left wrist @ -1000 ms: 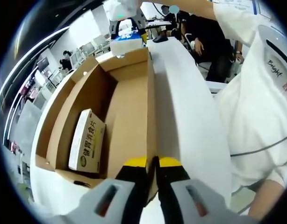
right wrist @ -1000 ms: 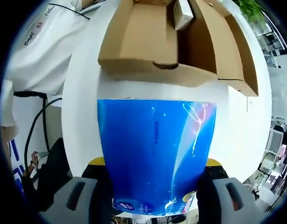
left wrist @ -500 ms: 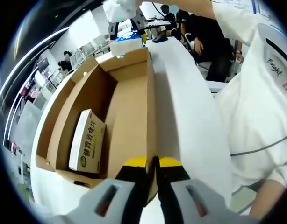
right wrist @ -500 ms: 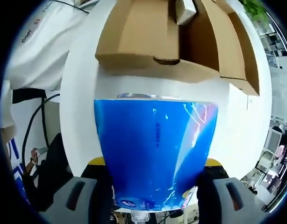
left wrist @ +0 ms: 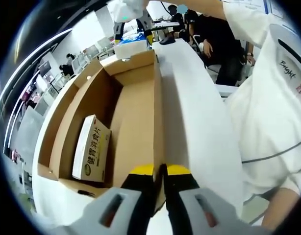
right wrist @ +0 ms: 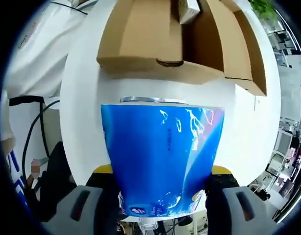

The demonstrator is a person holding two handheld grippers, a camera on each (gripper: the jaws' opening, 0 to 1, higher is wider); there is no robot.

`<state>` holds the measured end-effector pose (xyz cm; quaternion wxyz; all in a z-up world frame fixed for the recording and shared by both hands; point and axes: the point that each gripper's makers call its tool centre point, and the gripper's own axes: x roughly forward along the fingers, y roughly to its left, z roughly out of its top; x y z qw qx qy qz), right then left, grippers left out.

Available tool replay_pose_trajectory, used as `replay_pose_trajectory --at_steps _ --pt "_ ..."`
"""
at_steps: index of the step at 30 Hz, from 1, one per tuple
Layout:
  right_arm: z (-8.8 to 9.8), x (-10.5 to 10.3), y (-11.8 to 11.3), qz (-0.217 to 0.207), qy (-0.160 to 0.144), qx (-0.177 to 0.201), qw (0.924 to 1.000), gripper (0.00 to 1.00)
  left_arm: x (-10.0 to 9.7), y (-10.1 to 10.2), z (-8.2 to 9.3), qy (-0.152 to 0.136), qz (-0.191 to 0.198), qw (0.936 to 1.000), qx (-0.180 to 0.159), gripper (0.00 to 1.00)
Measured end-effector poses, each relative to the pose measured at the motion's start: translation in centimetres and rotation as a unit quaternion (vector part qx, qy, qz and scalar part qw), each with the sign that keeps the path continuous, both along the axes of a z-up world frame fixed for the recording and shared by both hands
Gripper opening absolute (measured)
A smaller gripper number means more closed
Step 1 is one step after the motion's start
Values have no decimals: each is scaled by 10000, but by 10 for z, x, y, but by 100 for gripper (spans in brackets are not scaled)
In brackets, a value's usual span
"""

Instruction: Operate the shoe box by opening the lid, removing the specified soft item, and placing it in the target area until the item is outside and the box remains undamaged.

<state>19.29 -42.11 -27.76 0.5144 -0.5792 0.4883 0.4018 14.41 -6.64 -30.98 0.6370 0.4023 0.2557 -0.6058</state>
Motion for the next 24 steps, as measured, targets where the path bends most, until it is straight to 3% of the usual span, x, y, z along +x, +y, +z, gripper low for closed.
replay_pose_trajectory --at_steps 8,17,24 --pt "6 0 2 -50 -48 222 9997 70 0 0 0 -19 -5 10000 6 5" --pt "28 -2 3 78 -485 297 9984 69 0 0 0 -10 -5 10000 -1 5" --pt "47 -3 16 -249 -681 989 9925 66 1 0 -1 164 58 9998 90 4"
